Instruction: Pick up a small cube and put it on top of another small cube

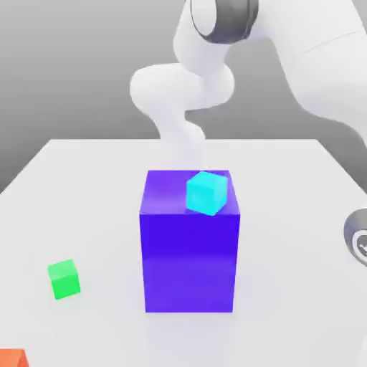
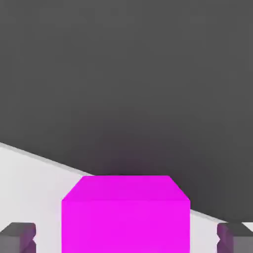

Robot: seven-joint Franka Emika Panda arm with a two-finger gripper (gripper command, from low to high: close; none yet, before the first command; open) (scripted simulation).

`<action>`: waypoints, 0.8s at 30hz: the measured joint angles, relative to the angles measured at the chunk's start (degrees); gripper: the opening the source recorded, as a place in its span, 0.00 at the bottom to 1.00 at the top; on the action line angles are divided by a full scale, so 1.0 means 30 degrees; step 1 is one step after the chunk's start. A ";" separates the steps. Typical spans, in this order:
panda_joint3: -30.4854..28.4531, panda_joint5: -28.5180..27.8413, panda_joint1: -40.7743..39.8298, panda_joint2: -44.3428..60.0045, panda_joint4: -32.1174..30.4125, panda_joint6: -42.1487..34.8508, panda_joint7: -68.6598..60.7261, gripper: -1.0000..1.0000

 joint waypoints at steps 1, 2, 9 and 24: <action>0.0002 0.0020 -0.0001 0.0000 0.0000 0.0006 -0.0016 0.00; 0.0005 0.0041 -0.0002 0.0000 0.0000 0.0012 -0.0034 0.00; -0.0089 0.0270 -0.0880 -0.2810 -0.1282 -0.1472 -0.1114 0.00; -0.4955 -0.0836 -0.8705 -1.0593 -0.9989 0.0179 -1.1434 0.00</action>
